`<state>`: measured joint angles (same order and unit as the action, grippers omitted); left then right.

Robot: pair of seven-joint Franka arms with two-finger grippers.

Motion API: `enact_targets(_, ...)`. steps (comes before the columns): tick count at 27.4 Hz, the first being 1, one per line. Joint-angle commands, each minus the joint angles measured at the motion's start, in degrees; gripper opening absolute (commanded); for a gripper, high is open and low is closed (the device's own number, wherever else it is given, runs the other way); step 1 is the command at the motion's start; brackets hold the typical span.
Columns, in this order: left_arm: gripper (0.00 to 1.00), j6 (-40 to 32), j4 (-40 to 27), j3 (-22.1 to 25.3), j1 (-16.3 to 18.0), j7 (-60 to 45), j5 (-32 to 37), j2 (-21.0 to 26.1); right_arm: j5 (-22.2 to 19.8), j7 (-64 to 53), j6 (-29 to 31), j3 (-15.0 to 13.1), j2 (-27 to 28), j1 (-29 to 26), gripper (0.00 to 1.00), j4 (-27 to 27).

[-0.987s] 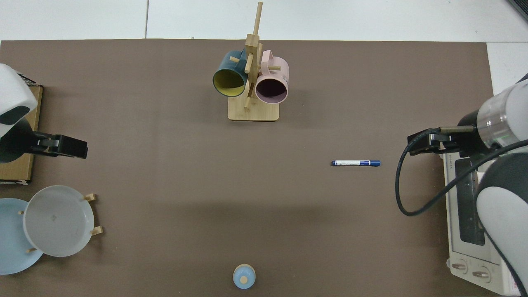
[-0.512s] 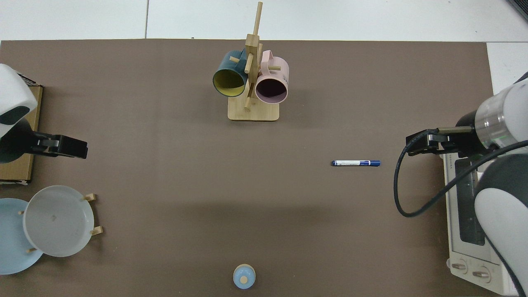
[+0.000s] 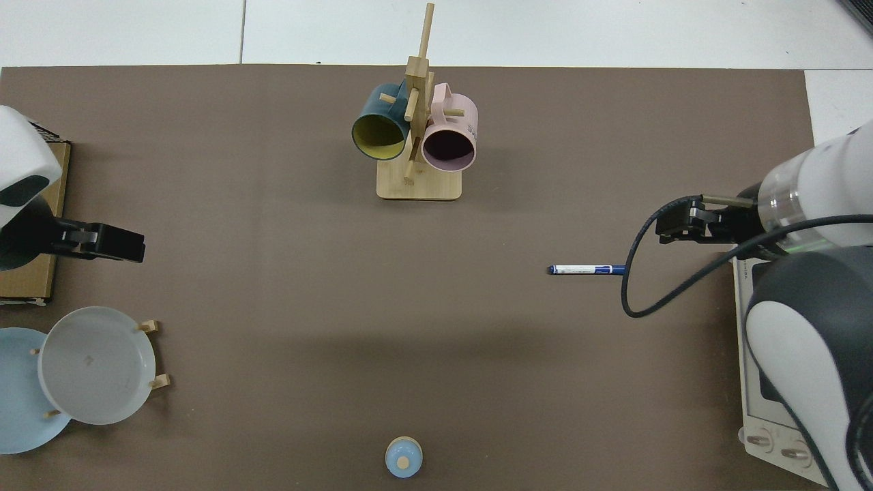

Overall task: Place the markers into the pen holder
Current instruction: 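Reach the right gripper down and grasp the blue-capped marker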

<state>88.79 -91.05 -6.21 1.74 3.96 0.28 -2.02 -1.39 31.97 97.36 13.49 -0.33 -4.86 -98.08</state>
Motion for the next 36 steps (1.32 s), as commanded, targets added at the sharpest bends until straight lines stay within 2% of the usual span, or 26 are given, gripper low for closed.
enact_targets(1,1.0,-1.4,1.3,0.3,-0.2,0.1,-0.6,0.5,1.8,16.3,9.1,0.2,-0.7,-0.5,1.0,-7.0)
enact_targets(6,1.0,-1.5,1.2,0.3,-0.2,0.0,-0.6,0.5,3.5,33.7,17.3,0.2,2.1,-0.7,1.0,-11.4)
enact_targets(14,1.0,-1.6,1.2,0.2,-0.3,0.0,-0.6,0.4,3.8,46.5,24.7,0.1,5.8,-1.6,1.0,-16.1)
enact_targets(19,1.0,-1.5,1.2,0.3,-0.3,-0.1,-0.6,0.4,3.8,50.3,30.9,0.2,7.1,-2.5,1.0,-20.6)
enact_targets(25,1.0,-1.5,1.2,0.2,-0.6,-0.2,-0.6,0.4,4.8,52.6,35.6,0.1,9.6,-4.4,1.0,-23.1)
enact_targets(36,1.0,-1.5,1.2,0.1,-0.9,-0.2,-0.6,0.4,5.0,53.8,37.8,0.2,11.9,-4.1,1.0,-25.8)
